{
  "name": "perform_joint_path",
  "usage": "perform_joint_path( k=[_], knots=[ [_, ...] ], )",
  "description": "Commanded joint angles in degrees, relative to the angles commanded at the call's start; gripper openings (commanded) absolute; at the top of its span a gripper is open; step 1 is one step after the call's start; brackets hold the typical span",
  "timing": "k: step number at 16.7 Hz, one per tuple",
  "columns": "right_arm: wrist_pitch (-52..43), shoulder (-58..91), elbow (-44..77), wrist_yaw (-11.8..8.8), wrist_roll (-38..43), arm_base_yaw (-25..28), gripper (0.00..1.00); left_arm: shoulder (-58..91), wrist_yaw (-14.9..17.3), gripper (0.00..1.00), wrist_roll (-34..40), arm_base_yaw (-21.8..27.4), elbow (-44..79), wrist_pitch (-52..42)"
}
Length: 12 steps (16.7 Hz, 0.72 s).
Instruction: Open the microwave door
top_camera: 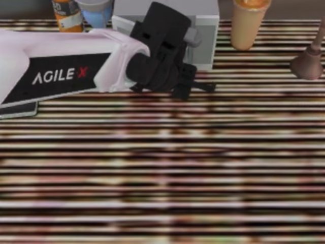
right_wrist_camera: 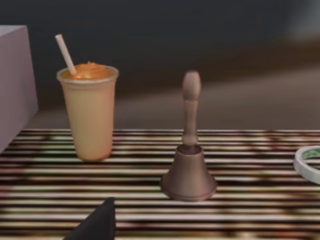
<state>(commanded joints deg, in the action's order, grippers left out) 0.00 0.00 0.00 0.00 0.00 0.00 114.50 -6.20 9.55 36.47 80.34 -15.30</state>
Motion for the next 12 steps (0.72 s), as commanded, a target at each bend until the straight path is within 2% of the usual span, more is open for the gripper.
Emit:
perform_joint_path(
  k=[12],
  knots=[
    [0.00, 0.00, 0.00, 0.00, 0.00, 0.00, 1.00, -1.29, 1.82, 0.00, -2.14, -0.64, -1.91, 0.81]
  ],
)
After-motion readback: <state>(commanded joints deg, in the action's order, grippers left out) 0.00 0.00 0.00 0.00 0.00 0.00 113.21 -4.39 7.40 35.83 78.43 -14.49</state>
